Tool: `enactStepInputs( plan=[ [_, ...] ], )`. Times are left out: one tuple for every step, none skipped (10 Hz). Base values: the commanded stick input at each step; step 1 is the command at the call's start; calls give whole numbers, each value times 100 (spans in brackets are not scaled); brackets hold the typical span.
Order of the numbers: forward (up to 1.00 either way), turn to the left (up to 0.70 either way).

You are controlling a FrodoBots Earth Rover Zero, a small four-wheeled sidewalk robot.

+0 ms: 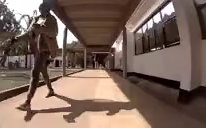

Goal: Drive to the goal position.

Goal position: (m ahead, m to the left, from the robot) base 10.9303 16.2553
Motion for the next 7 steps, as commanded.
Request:
enactStepInputs(
  plan=[
    [50, 0],
    [50, 0],
    [50, 0],
    [50, 0],
    [50, 0],
    [50, 0],
    [50, 0]
  ],
)
